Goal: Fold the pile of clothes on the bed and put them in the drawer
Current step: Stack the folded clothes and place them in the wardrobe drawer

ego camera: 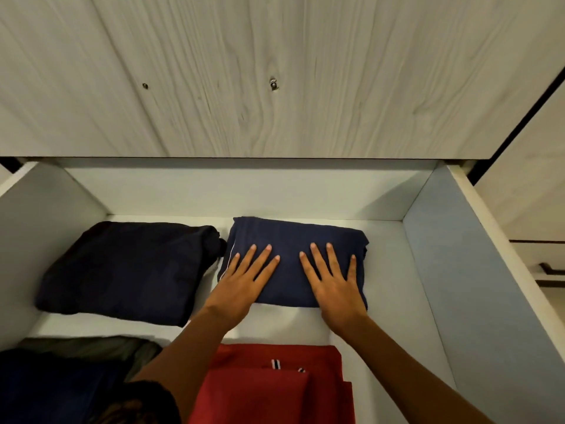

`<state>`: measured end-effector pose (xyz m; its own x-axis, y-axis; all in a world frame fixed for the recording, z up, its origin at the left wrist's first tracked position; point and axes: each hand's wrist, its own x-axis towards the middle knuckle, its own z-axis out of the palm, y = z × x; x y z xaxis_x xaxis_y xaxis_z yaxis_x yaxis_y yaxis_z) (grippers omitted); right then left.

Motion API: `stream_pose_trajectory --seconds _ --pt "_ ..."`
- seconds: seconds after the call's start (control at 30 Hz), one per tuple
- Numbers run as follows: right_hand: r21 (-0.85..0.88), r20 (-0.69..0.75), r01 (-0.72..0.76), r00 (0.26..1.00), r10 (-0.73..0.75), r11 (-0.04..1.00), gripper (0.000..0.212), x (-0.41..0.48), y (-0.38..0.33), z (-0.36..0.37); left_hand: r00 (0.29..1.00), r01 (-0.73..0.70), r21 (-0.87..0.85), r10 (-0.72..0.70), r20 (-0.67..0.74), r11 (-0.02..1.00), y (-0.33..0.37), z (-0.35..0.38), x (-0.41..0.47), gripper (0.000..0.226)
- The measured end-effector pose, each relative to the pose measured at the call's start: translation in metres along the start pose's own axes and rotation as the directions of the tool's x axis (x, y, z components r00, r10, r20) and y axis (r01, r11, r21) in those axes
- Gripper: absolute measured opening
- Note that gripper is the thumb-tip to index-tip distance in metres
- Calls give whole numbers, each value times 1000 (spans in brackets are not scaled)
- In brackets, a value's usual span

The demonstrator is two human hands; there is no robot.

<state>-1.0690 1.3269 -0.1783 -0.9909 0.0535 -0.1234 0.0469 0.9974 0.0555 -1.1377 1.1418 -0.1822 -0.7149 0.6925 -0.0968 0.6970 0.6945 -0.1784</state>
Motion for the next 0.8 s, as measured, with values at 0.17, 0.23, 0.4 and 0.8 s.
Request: stream_pose_trajectory --seconds 0.17,0.23,0.4,0.8 --pt "-50 107 51 993 -45 997 102 29 5 -16 985 82 -2 -81 155 997 1 -13 19 91" --pt "-47 106 59 993 -54 997 100 36 6 -14 979 100 -23 -94 184 995 -5 -13 24 91" --pt "-9 141 113 984 -110 994 107 34 12 -17 923 42 -54 -18 385 998 -13 -36 31 102" --pt "114 -309 317 912 -270 942 82 -19 1 -218 998 31 -121 -24 60 992 -43 -241 -54 96"
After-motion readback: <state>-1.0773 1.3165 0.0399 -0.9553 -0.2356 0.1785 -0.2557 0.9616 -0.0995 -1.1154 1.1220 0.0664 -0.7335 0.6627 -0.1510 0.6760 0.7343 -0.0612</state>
